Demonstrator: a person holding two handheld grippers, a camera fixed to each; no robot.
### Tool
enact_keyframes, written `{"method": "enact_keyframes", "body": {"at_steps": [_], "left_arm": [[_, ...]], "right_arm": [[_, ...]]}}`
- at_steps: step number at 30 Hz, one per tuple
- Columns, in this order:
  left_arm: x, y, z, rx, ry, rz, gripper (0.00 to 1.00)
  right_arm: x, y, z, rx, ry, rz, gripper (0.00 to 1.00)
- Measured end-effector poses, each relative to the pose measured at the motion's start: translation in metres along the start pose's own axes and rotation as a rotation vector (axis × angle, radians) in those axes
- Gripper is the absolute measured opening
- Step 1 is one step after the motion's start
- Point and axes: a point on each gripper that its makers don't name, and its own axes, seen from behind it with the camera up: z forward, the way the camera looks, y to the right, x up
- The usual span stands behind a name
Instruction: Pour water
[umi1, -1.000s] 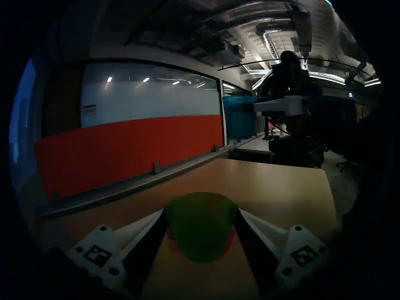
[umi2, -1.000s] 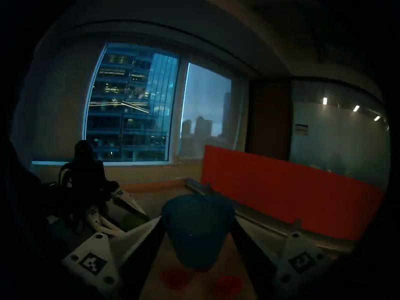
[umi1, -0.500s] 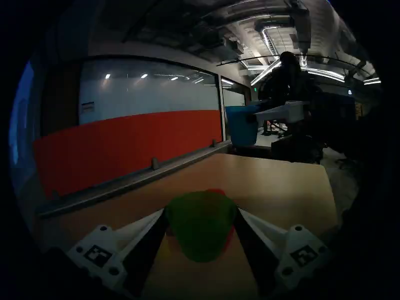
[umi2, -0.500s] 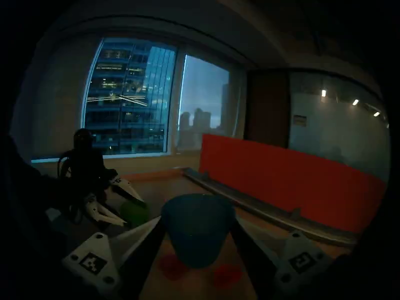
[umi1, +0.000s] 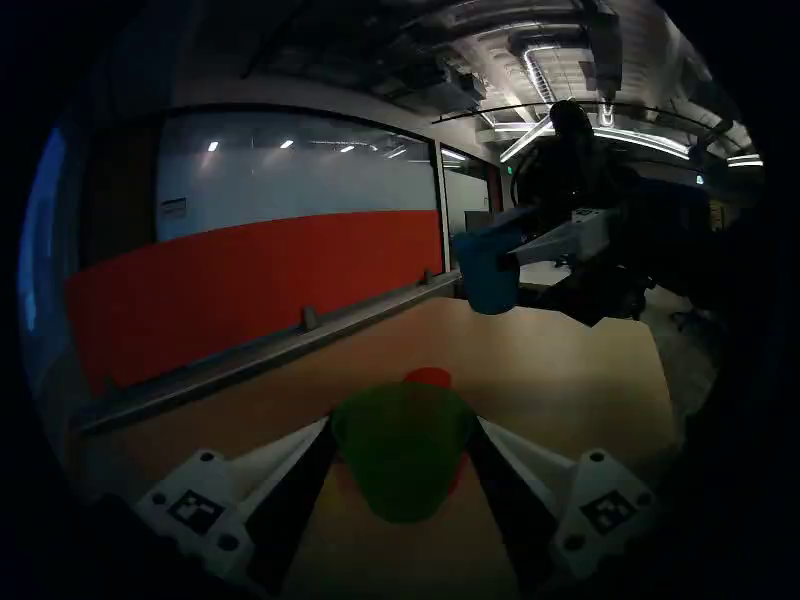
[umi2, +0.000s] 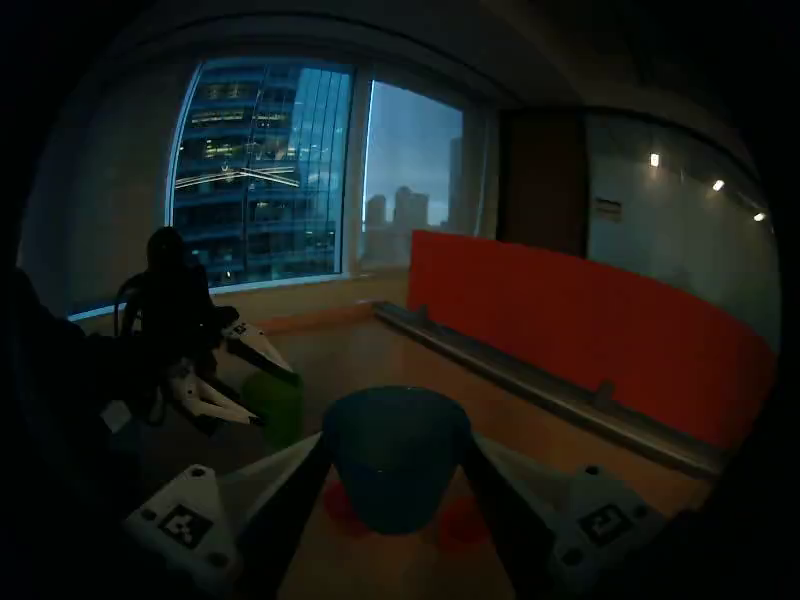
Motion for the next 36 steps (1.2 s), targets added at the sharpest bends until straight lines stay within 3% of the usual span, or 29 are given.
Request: {"method": "enact_keyframes", "body": {"at_steps": [22,36], "left_arm": [[-0.009,-0.001,0.003,-0.004,-0.037,0.004,0.88],[-0.036,-0.002,0.012,-0.009,-0.134,0.019,0.88]], "right_arm": [[-0.017,0.002,0.005,0.012,-0.059,-0.004,0.92],[-0.048,0.003,0.014,0.019,-0.133,-0.017,0.93]]}}
